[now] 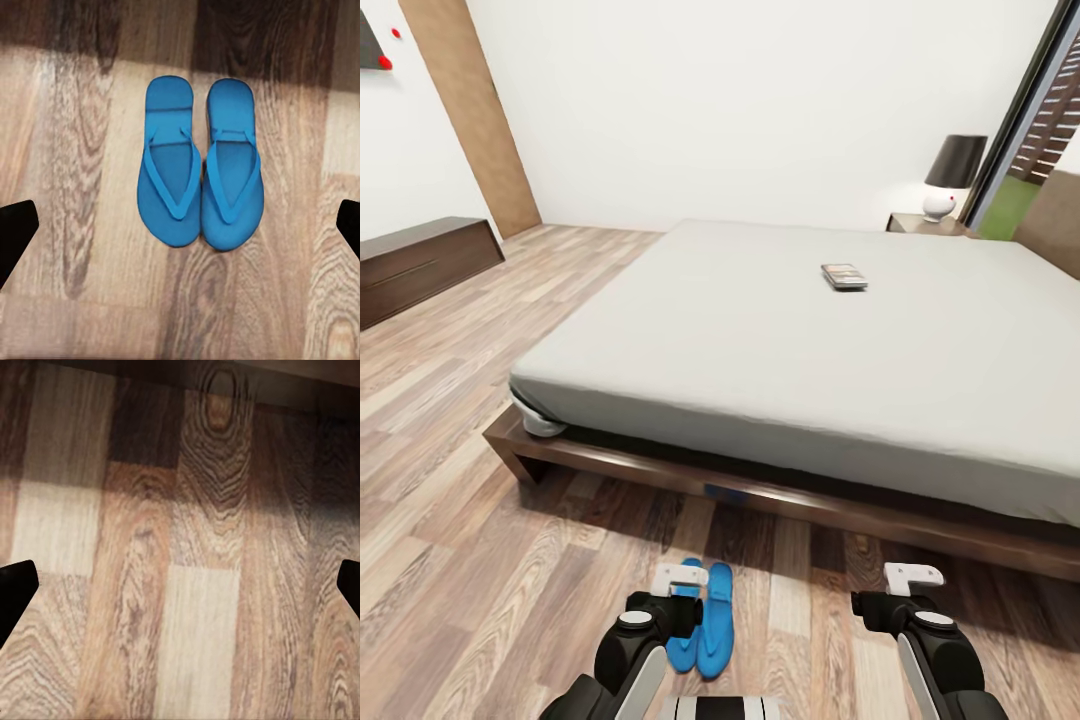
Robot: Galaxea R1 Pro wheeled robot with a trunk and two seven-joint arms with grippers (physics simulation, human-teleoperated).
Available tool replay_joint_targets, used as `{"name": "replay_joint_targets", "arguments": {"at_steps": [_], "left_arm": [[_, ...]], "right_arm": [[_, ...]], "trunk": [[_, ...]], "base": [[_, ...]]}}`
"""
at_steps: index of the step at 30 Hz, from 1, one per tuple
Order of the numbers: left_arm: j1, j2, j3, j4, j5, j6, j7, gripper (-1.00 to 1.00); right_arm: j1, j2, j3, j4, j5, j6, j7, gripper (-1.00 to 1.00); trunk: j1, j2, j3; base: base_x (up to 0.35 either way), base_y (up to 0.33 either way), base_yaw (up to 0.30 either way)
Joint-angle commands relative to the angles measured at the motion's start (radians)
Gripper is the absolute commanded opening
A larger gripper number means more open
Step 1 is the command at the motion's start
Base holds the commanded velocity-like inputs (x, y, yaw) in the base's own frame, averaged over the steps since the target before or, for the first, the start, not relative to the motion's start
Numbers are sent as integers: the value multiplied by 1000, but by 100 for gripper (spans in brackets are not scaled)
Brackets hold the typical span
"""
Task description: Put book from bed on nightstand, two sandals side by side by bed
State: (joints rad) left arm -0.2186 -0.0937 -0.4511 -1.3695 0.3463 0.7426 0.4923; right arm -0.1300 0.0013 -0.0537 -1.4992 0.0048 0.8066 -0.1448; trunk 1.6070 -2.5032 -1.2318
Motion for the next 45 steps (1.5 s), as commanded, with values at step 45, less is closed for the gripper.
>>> {"name": "replay_joint_targets", "arguments": {"at_steps": [45], "left_arm": [[-1, 0, 0, 2, 14, 2, 9, 100]], "right_arm": [[0, 3, 3, -1, 0, 3, 4, 100]], "trunk": [[0, 0, -33]], "base": [[0, 0, 145]]}}
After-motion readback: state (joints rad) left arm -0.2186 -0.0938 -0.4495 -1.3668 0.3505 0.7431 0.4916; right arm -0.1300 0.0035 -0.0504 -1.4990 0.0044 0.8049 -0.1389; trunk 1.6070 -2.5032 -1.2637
